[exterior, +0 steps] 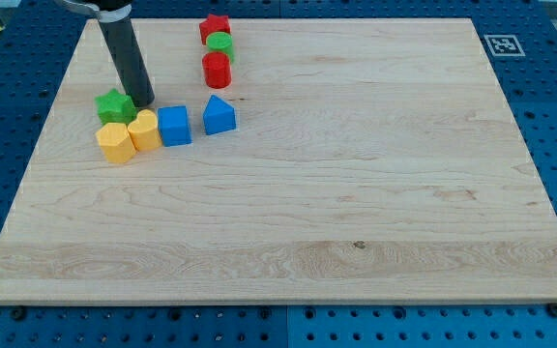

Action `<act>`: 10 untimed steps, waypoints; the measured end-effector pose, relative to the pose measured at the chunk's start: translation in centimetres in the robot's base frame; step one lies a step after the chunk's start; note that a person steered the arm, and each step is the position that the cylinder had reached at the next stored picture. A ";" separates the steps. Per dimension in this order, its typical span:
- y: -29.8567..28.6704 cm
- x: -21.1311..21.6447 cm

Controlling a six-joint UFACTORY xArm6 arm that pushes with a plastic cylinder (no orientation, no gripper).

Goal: Move the red star along with the green circle into the red circle

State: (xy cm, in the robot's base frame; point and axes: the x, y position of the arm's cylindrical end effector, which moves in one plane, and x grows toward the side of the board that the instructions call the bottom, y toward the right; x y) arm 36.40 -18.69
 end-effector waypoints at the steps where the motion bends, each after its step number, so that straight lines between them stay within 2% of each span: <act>1: -1.3 0.8; 3: -1.4 0.6; 5: -0.1 -6.2; 7: 4.2 -17.0; 8: 6.7 -17.3; 9: 14.2 -17.1; 10: 16.2 -16.6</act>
State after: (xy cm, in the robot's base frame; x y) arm 19.84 -2.48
